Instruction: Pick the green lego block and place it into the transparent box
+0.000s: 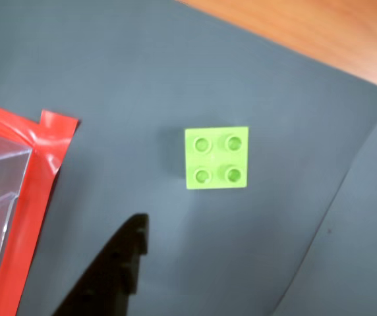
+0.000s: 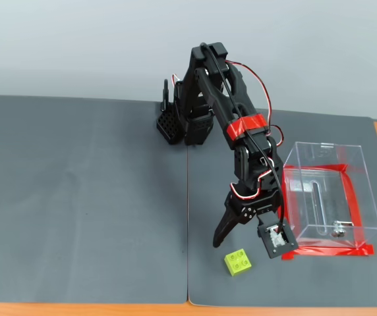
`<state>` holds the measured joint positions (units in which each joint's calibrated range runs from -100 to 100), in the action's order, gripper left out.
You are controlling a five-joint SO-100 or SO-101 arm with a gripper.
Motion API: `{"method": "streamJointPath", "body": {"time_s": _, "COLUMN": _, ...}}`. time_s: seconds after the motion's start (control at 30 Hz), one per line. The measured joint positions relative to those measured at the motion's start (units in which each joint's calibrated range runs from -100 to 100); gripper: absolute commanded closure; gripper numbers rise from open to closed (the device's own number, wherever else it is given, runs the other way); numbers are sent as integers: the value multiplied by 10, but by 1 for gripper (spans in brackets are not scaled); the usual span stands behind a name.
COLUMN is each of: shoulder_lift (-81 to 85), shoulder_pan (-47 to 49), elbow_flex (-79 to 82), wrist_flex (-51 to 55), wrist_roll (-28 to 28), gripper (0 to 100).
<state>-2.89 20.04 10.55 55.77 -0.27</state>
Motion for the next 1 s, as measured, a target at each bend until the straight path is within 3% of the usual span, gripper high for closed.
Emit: {"method": "streamJointPath", "body": {"time_s": 1.0, "shoulder_lift": -182, "shoulder_pan": 0, "elbow_flex": -58, "wrist_flex": -84, "wrist_roll": 0, "gripper": 58}}
